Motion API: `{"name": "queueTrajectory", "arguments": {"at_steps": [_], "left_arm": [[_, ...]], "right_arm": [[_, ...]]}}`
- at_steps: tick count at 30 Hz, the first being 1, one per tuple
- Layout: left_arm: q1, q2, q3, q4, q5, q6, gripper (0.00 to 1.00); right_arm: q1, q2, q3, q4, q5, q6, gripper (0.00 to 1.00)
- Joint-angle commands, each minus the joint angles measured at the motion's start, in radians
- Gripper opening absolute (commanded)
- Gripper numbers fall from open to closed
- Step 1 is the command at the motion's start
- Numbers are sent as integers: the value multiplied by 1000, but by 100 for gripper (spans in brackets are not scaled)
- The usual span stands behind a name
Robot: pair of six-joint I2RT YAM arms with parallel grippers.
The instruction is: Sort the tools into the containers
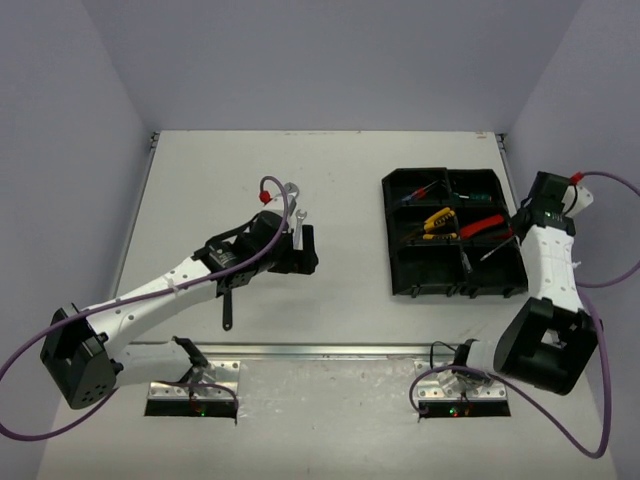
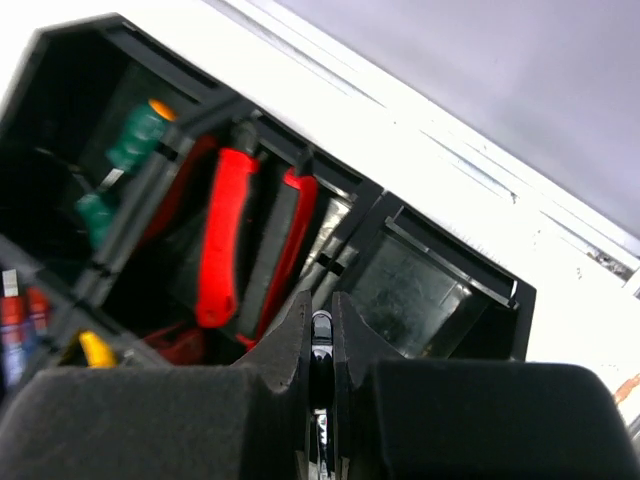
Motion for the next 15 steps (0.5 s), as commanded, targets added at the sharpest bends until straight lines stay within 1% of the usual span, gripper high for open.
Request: {"name": "queueTrajectory", "arguments": {"at_steps": [1,4,7,8,9,10,11,15], "left_arm": [[-4,-13,2,40,35,28,100],[-4,-8,-5,53,38,24,100],[-6,2,-3,55,35,16,100],[-4,5,-3,55,40,16,100],[-4,6,-3,55,45,16,100],[-4,6,-4,53,49,16,100],[-4,6,-5,50,51,16,100],[-4,1,-14,45,33,7,100]], "right_arm": [[4,9,-40,86,40,22,0],[19,8,-83,91,61,25,0],[35,-1,-136,108,82,25,7],[35,-5,-149,110,86,25,12],[36,-6,-155,110,87,25,19],[37,-3,-154,107,85,26,35],[37,1,-150,102,82,28,54],[38,1,-106,47,72,36,62]]}}
